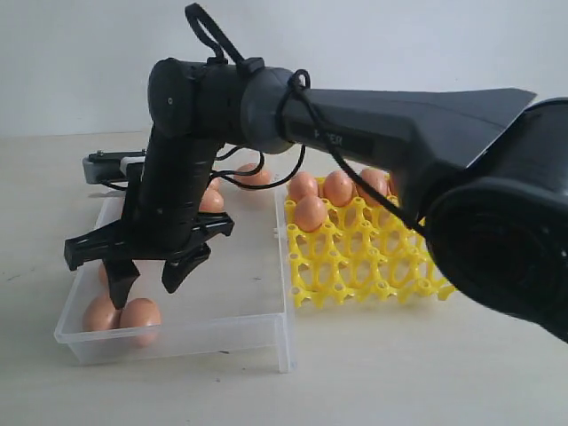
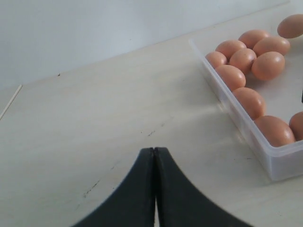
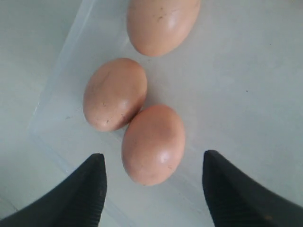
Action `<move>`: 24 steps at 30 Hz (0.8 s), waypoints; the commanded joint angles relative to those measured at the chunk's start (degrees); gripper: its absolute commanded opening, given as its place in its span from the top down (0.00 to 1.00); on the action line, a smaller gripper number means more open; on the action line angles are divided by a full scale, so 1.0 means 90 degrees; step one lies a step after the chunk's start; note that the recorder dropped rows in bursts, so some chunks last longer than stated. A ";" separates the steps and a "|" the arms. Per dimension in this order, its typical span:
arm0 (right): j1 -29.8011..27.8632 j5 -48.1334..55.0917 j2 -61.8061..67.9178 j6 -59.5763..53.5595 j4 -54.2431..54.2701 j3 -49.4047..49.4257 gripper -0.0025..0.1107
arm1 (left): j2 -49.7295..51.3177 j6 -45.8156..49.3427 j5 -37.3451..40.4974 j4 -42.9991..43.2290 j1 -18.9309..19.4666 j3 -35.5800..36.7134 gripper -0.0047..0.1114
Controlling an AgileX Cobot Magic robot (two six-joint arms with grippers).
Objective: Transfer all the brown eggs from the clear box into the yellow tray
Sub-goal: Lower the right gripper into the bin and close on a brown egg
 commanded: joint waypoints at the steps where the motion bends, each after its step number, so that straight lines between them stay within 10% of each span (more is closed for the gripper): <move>1: 0.0104 0.0366 0.0403 0.0003 -0.0029 -0.0591 0.47 | -0.0039 -0.0034 -0.0048 0.0000 -0.0012 -0.0026 0.96; 17: 0.0137 0.0247 0.0826 -0.0056 -0.0356 -0.0643 0.50 | -0.0039 -0.0034 -0.0048 0.0000 -0.0012 -0.0026 0.96; 24: 0.0137 0.0248 0.0720 -0.0428 -0.0504 -0.0643 0.96 | -0.0039 -0.0034 -0.0048 0.0000 -0.0012 -0.0026 0.96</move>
